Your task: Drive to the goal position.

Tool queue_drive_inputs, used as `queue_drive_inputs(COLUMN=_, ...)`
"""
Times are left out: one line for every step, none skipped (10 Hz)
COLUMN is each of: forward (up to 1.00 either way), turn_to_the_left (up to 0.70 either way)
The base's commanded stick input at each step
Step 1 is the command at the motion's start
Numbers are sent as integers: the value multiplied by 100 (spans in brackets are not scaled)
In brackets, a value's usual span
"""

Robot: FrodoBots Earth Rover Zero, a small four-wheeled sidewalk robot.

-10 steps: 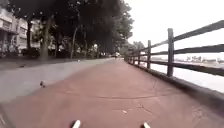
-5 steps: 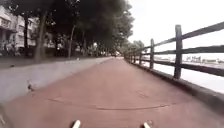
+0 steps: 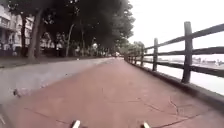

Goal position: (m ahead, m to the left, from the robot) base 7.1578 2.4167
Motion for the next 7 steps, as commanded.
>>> queue_drive_inputs(forward=70, turn_to_the_left=-29)
queue_drive_inputs(forward=70, turn_to_the_left=-24)
queue_drive_inputs(forward=70, turn_to_the_left=-11)
queue_drive_inputs(forward=70, turn_to_the_left=0)
queue_drive_inputs(forward=70, turn_to_the_left=0)
queue_drive_inputs(forward=70, turn_to_the_left=0)
queue_drive_inputs(forward=70, turn_to_the_left=0)
